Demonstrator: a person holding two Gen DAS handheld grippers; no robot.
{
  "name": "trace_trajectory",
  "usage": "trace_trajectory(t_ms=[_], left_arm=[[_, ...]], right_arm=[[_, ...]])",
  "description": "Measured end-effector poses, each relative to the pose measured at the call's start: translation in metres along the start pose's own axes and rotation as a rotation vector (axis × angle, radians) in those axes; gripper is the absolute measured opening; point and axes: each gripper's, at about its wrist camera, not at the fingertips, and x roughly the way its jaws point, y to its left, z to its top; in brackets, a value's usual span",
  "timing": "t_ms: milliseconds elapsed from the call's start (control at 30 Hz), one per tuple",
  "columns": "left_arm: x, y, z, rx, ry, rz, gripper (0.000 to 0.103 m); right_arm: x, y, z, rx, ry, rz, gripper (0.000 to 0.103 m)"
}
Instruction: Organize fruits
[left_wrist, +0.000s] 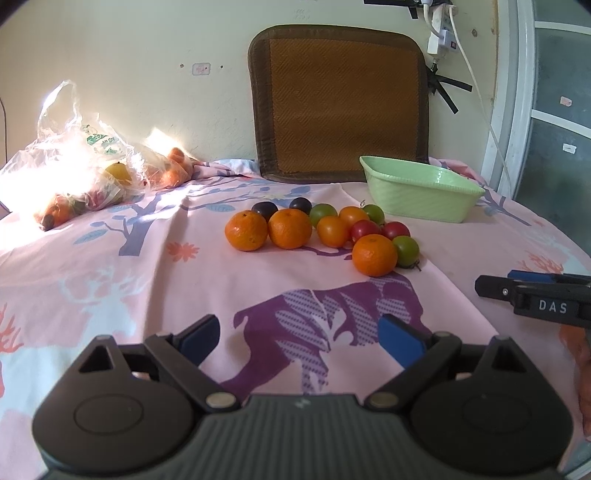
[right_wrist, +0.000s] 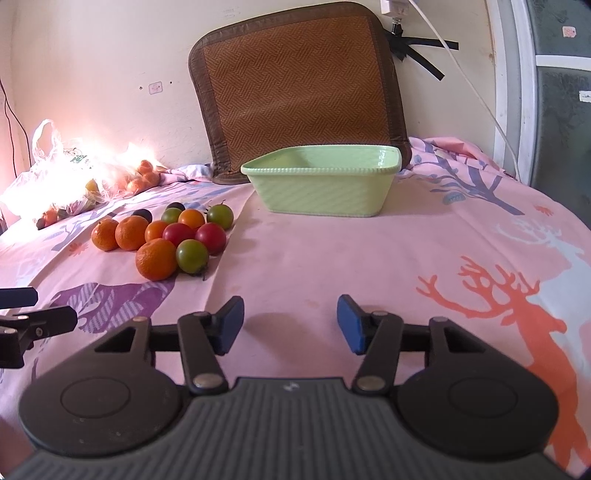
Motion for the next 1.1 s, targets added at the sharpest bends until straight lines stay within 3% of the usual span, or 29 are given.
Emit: trace_trajectory(t_ms=[433,633,900,1100], left_arm=[[-0.003,0.003,0.0,0.001,-0.012,-0.027,0.096],[-0.006,0.011,0.007,-0.035,0.0,-0.113,0.086],[0.007,-0.001,0.037,0.021,0.005,-0.2,0.079],[0.046,-0.01,0.056,0.011,0.087,-0.296,0.077]], right_arm=[[0.0,0.001,0.0,-0.004,-0.001,0.0,0.054],[-0.008,0.007,-0.002,-0.043,-0.03,0.054,0.044],[-0.004,0.025,0.012,-0.131,-0.024,0.148,0.028],[0.015,0.031,0.027,-0.183,0.019,0.21,0.028]])
